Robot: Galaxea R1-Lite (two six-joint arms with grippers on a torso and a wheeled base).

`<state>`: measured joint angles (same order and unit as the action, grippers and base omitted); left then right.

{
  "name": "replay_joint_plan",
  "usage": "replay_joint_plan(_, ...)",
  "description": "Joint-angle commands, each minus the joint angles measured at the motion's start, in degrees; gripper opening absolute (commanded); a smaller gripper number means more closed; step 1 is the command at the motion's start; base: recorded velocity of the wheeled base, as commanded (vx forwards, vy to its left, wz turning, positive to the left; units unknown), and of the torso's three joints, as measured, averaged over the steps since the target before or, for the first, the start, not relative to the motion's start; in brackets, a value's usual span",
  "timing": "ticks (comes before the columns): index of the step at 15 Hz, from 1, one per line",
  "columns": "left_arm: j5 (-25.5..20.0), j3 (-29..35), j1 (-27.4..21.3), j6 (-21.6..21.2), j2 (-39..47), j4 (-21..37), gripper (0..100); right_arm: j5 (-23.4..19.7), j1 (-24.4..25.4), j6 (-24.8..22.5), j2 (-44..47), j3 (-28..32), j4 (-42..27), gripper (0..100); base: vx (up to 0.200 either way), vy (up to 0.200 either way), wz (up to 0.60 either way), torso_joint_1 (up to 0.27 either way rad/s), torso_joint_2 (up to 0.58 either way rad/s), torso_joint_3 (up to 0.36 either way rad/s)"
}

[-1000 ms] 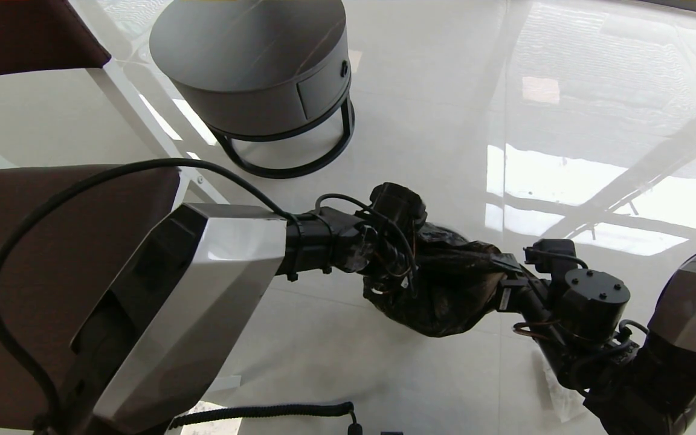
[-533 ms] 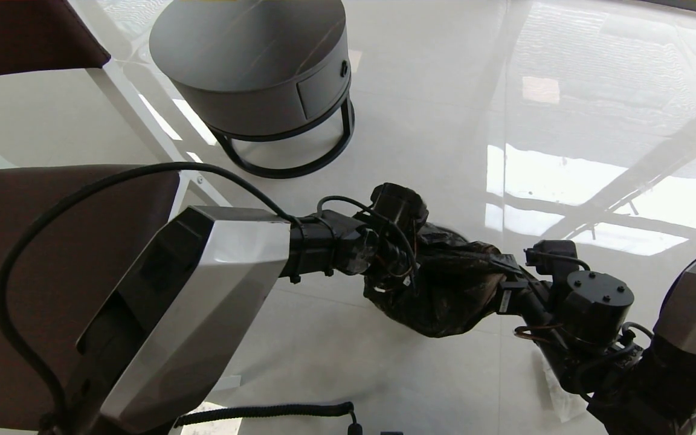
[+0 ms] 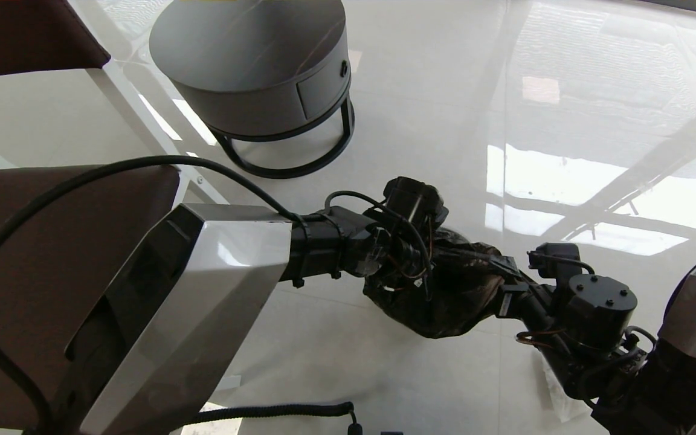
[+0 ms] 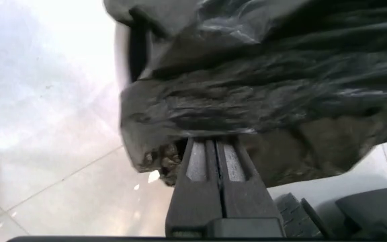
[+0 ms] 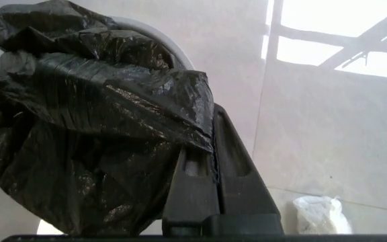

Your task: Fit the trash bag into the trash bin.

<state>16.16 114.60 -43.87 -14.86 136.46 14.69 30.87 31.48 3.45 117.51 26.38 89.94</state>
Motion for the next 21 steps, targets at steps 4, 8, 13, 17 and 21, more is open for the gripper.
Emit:
replay_joint_plan(4,0.1,0.0,0.1,0.1,-0.4,-0.1,0,-0.5,0.5,-0.2,-0.4,-0.1,0.1,0,0.000,0.000,-0.45,0.001,0.00,0.002)
replay_joint_plan(8,0.0,0.0,0.2,0.2,-0.4,-1.3,0,-0.5,0.5,-0.2,-0.4,-0.4,0.1,0,0.000,0.000,-0.45,0.004,0.01,0.003)
replay_joint_plan(13,0.1,0.0,1.9,0.1,-0.4,-2.0,0,-0.6,1.1,-0.2,0.6,-0.8,0.1,0,0.000,0.000,0.00,0.000,0.00,0.000)
replay_joint_plan(17,0.3,0.0,14.1,-6.7,-0.4,-4.9,0,-0.6,2.0,-0.2,0.8,-1.2,0.1,0,0.000,0.000,0.00,0.000,0.00,0.000)
replay_joint_plan(21,0.4,0.0,14.7,-6.9,-0.9,-4.9,0,-0.6,3.0,-0.2,0.8,-1.1,0.1,0,0.000,0.000,0.00,0.000,0.00,0.000)
